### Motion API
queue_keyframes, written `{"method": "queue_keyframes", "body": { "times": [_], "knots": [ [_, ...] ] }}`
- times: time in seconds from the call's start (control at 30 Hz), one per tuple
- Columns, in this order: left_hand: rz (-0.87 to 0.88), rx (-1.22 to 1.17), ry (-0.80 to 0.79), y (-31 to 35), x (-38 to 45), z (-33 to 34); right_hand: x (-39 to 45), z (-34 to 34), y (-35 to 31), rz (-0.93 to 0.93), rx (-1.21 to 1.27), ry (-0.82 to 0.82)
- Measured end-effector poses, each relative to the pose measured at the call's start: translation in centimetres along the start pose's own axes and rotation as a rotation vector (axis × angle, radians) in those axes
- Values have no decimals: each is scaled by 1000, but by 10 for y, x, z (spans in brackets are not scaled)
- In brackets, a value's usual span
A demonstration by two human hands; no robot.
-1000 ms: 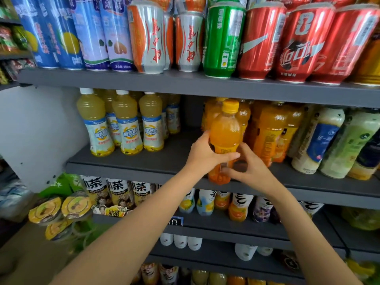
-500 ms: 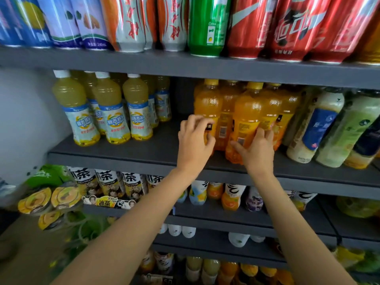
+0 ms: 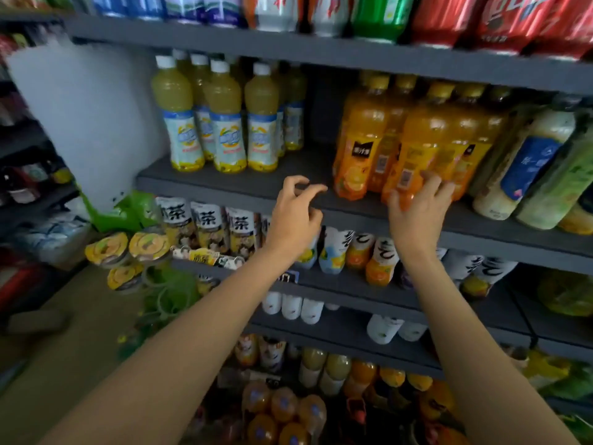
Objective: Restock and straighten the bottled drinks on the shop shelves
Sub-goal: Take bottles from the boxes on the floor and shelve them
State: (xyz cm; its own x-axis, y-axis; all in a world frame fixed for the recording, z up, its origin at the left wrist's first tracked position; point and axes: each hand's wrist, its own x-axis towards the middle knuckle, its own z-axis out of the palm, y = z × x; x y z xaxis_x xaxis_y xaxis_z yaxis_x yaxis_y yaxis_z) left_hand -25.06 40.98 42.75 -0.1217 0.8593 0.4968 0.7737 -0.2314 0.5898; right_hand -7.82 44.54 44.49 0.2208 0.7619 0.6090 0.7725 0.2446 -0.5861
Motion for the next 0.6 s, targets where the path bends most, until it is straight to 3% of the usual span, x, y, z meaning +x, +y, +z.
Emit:
{"method": "queue_keyframes", "body": {
  "times": [0.1,0.3,0.4,0.5,0.6],
  "knots": [
    [-116,11,13,-37,-60,-26,-67,14,-19,-216,61,-105],
    [-641,101,-95,-155,-257,-44,-264,88,-4,-251,-31,-1160],
    [-965,147,-236,-211,-360,-47,-364,122,26,-247,-187,-1529],
    [-1169,186,-263,-261,-441,-34,-452,161,58,-200,-189,-1780],
    [-1246,168,-118,-310,-508,4,-536,215,90,-213,-221,-1917]
  ]
}}
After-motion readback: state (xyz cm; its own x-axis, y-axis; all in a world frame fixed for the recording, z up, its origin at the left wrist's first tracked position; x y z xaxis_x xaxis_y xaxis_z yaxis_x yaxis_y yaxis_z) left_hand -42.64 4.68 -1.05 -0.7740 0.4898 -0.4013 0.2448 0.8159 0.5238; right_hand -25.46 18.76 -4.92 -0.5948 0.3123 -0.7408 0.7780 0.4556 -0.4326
